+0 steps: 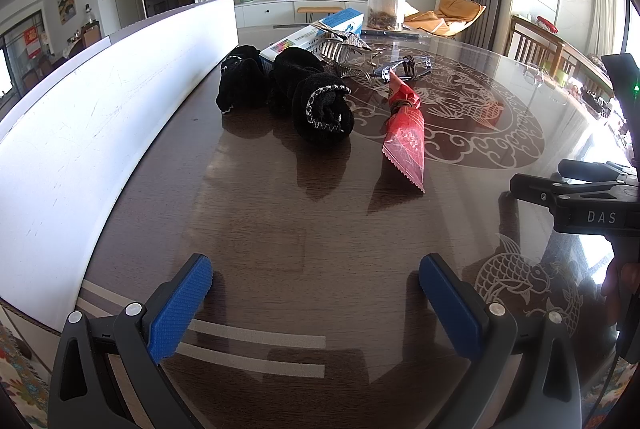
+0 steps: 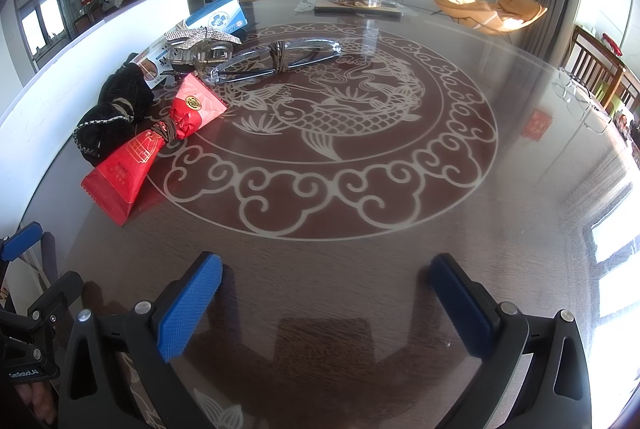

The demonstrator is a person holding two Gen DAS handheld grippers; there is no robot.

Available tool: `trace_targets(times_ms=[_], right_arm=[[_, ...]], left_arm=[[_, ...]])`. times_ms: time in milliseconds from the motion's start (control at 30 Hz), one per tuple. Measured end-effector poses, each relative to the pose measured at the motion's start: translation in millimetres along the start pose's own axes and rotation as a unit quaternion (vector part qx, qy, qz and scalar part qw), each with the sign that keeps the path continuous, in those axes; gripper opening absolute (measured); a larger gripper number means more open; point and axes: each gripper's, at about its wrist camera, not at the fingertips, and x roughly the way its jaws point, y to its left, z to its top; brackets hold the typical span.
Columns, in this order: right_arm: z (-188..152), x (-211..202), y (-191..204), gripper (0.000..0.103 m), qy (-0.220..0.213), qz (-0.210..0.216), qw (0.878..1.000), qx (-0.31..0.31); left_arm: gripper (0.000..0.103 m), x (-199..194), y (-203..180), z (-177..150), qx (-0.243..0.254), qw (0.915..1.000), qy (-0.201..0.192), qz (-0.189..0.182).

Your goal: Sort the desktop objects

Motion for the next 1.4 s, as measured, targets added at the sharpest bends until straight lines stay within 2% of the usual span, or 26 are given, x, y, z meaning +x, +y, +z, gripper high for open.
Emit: trace_targets(times_ms=[1400], right_arm=[[0.2,0.1,0.1,0.103,0.0,0.0,1.0,0.0]], left_arm=[[0.103,-4.7,0.4,-4.2,-0.004,1.0,0.001,0.002]])
